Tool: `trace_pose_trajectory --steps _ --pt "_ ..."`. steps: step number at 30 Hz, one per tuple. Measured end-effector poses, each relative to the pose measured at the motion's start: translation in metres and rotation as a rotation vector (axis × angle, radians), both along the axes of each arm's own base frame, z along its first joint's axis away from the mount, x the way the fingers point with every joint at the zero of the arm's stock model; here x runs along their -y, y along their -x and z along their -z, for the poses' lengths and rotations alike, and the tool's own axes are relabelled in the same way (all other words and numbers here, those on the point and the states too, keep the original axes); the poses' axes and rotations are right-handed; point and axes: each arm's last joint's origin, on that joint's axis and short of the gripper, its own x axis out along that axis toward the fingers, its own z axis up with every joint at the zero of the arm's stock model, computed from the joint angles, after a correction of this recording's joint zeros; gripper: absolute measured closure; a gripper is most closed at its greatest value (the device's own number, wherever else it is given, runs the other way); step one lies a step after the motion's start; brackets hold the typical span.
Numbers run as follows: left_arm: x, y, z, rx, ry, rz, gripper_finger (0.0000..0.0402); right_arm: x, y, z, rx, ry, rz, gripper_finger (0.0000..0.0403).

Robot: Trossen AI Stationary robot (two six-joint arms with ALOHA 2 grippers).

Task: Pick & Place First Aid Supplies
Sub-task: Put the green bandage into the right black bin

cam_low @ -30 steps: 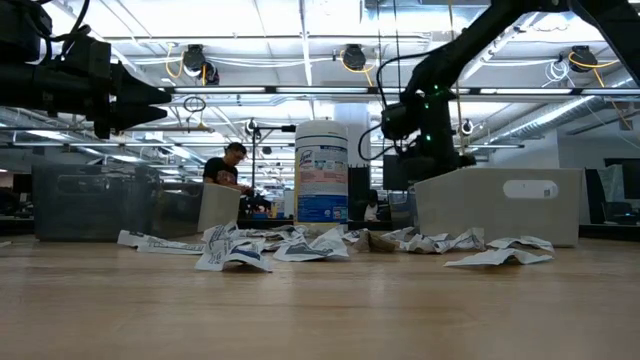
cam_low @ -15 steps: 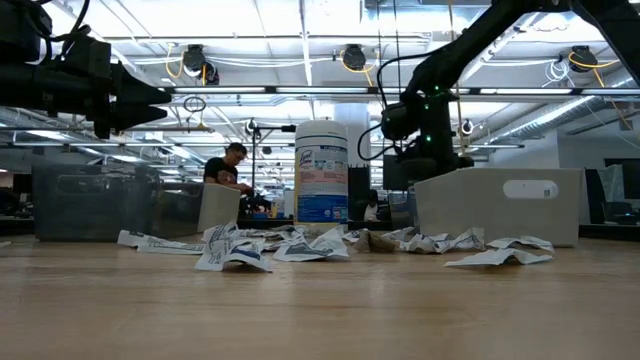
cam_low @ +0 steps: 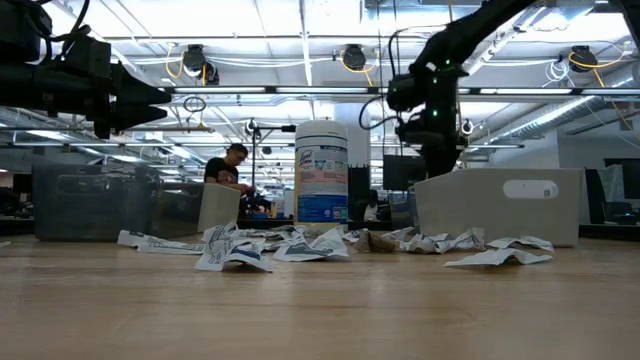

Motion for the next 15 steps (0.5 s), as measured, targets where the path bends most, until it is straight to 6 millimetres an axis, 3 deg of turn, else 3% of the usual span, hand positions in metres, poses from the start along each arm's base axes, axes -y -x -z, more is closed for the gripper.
trace_pose_trajectory --steps 8,15 --pt "0.0 0.0 0.0 0.0 0.0 0.0 0.0165 -0.02 0.014 -0.03 0.001 0.02 -0.087 0.0226" --pt "0.0 0.0 0.0 0.0 0.0 0.0 0.0165 -0.033 0.017 -0.033 -0.054 -0.033 -0.1 0.0225"
